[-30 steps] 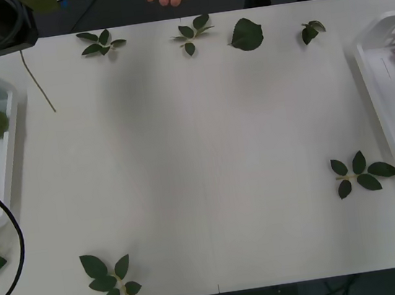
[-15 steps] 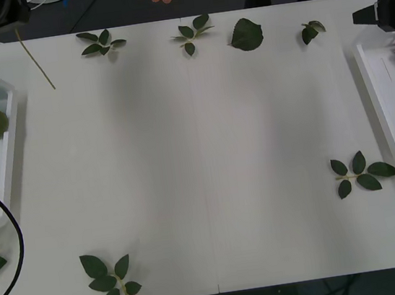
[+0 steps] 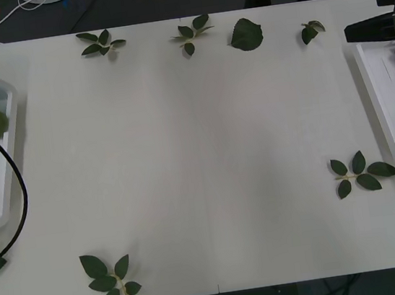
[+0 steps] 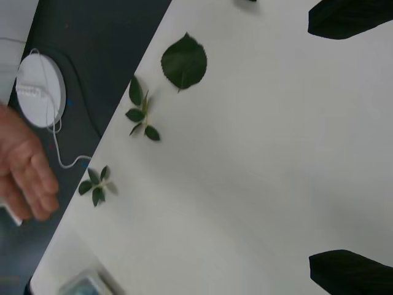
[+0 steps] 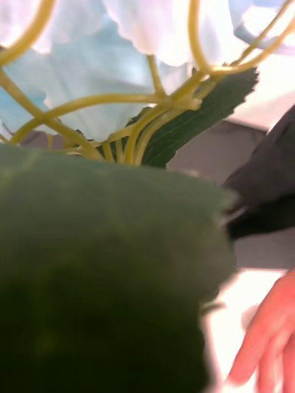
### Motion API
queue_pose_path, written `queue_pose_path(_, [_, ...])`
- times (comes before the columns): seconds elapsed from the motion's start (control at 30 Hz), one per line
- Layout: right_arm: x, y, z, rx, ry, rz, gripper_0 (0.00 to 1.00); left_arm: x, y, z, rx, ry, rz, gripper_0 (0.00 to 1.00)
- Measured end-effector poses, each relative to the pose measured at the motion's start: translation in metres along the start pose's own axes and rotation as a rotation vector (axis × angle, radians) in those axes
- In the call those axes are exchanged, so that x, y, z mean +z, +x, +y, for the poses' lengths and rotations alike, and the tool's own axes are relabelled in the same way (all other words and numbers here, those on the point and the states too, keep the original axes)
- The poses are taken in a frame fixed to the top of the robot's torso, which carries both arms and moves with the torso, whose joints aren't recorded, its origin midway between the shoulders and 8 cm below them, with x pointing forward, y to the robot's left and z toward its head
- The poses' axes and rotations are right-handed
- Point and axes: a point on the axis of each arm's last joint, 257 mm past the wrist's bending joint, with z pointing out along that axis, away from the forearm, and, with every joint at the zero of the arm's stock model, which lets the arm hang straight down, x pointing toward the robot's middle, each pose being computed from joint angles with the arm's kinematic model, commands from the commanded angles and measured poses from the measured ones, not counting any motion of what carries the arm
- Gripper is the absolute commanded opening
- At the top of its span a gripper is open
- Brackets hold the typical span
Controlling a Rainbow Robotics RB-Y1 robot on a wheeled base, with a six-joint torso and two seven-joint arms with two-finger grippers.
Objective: Place the red flowers into the right box and the blue flowers into the left box. If a person shows an open palm, hand one flower to the person first, then continue sorting.
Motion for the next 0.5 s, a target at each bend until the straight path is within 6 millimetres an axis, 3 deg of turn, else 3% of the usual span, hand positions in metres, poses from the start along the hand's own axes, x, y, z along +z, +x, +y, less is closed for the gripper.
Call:
queue_pose_path(0.2, [-0.014, -0.015, 0.048, -0.058, -0.194, -0.097, 1.00, 0.041, -0.007, -0.010, 0.001, 0.021, -0.097, 0.00])
queue_pose_path(0.5, [-0.018, -0.011, 0.069, -0.096, -0.276, -0.131, 1.00, 0.088, 0.002, -0.006, 0.127, 0.016, -0.274, 0.00])
